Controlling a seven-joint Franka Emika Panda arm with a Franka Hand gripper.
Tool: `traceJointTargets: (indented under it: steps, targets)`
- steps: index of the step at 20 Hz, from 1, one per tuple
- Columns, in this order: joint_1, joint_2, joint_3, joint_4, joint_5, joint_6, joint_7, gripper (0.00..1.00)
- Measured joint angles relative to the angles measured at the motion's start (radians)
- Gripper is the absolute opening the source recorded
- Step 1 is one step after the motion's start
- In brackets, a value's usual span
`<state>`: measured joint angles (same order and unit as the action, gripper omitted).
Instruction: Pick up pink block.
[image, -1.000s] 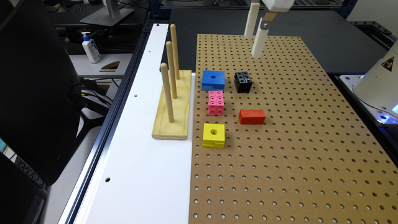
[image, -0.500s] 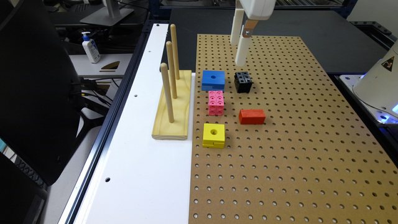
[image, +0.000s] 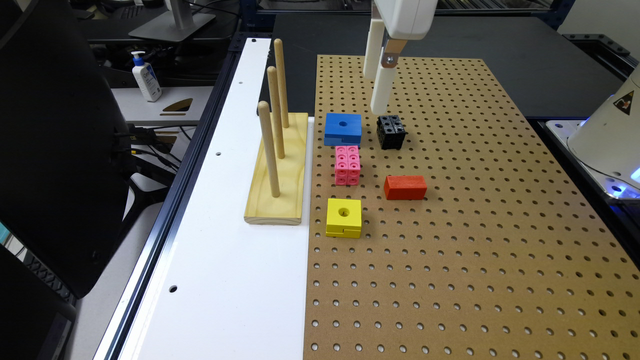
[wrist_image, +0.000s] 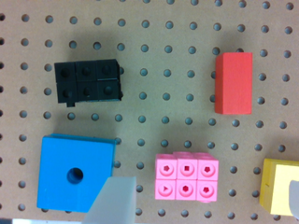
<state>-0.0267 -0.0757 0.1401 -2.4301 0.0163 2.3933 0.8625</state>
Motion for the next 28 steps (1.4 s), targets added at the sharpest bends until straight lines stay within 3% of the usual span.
traceJointTargets:
  steps: [4, 10, 23, 28]
  targets:
    - [0.000, 0.016, 0.001, 0.000, 0.0000, 0.005, 0.000, 1.00]
    - [0.000, 0.110, 0.001, 0.000, 0.0000, 0.095, 0.000, 1.00]
    - [0.000, 0.191, 0.001, 0.000, 0.0000, 0.164, 0.000, 1.00]
    - [-0.001, 0.241, 0.001, 0.001, 0.0000, 0.214, 0.000, 1.00]
